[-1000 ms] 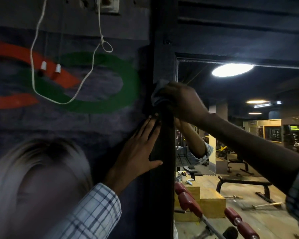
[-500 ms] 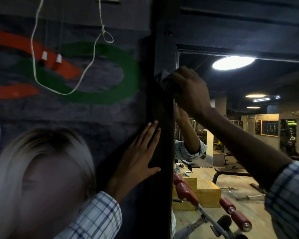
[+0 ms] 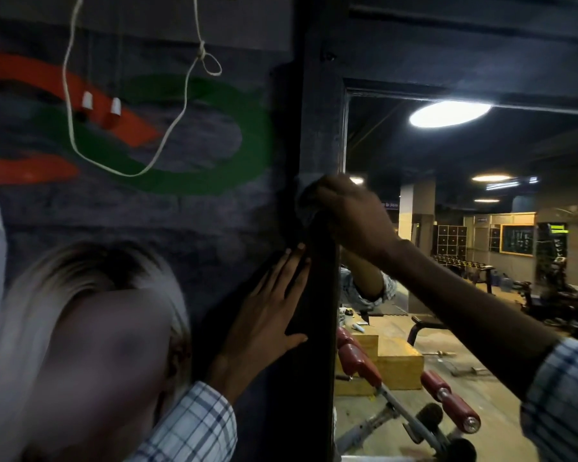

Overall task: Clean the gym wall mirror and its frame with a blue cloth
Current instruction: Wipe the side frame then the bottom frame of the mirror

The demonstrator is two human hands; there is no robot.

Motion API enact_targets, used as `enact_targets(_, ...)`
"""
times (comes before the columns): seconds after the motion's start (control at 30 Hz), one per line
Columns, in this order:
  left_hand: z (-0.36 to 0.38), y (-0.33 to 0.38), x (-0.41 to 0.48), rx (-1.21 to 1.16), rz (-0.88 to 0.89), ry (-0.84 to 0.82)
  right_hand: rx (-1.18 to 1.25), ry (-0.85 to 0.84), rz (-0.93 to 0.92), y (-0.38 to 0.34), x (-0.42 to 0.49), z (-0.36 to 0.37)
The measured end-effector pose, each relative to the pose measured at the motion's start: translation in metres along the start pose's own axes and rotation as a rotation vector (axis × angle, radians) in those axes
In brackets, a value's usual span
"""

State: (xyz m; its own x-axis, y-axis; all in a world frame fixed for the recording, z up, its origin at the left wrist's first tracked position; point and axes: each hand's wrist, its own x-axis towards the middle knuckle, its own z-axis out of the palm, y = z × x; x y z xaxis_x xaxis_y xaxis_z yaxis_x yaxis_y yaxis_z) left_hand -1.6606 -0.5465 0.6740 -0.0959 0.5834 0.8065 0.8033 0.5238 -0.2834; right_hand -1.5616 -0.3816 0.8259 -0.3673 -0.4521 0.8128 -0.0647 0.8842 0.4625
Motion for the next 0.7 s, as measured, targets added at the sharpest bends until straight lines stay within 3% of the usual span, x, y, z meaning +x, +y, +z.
enact_targets(0.1,0.001,0.003,-0.005,-0.004,-0.007,-0.007,0.01,0.198,0.24,0.006,-0.002,-0.001)
enact_targets(0.2,0.004,0.006,-0.007,-0.027,-0.018,-0.011,0.06,-0.032,-0.008,-0.018,-0.015,0.006)
enact_targets(0.27,0.006,0.007,-0.01,-0.034,-0.017,-0.025,0.051,-0.059,-0.031,-0.016,-0.017,0.005)
enact_targets(0.4,0.008,0.012,-0.02,-0.014,-0.017,-0.049,0.079,0.246,0.311,-0.001,-0.013,0.001)
enact_targets(0.53,0.014,0.016,-0.029,-0.018,-0.035,-0.053,0.094,-0.054,-0.025,-0.027,-0.028,0.006)
enact_targets(0.57,0.015,0.016,-0.03,-0.016,-0.038,-0.052,0.089,-0.058,-0.005,-0.024,-0.027,0.004)
enact_targets(0.7,0.016,0.019,-0.034,-0.025,-0.048,-0.057,0.099,0.24,0.362,0.0,-0.019,0.006)
